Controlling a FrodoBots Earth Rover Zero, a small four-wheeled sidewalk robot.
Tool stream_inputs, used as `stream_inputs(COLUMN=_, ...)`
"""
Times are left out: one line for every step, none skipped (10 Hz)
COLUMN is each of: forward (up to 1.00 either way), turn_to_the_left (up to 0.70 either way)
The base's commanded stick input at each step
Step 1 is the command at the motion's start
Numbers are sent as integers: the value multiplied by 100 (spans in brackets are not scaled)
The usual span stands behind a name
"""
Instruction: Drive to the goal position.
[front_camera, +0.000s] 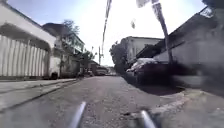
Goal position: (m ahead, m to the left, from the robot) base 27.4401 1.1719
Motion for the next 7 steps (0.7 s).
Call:
stream_inputs(forward=85, turn_to_the_left=0)
stream_inputs(forward=85, turn_to_the_left=0)
stream_inputs(forward=85, turn_to_the_left=0)
stream_inputs(forward=85, turn_to_the_left=0)
stream_inputs(forward=85, turn_to_the_left=0)
stream_inputs(forward=85, turn_to_the_left=0)
stream_inputs(forward=85, turn_to_the_left=0)
